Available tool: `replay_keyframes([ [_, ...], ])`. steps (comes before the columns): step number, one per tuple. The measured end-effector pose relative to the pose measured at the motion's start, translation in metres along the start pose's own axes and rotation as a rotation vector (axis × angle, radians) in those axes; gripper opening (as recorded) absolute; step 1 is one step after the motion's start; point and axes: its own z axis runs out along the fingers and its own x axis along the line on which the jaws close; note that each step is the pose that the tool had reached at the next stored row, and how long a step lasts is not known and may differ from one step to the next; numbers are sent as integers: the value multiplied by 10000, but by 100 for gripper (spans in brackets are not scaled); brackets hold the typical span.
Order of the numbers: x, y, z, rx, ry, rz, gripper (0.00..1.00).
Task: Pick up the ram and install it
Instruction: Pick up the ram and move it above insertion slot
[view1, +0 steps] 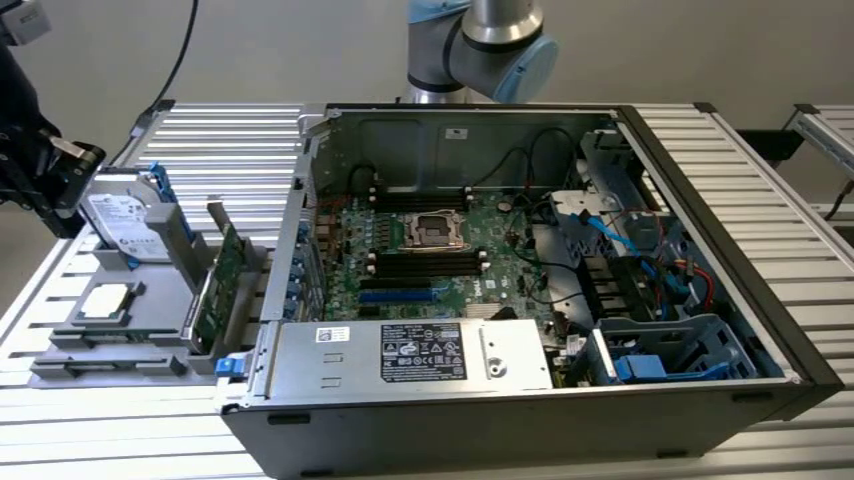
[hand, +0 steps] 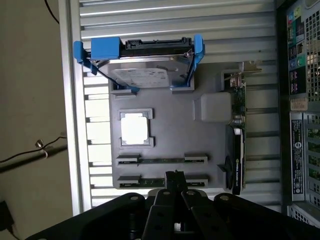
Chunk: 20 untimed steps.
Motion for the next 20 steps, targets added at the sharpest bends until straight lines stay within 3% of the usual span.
replay_keyframes([
  [5, 6, -2, 3, -26, 35, -543, 11],
  [20, 5, -4, 27, 110, 162, -3269, 11],
])
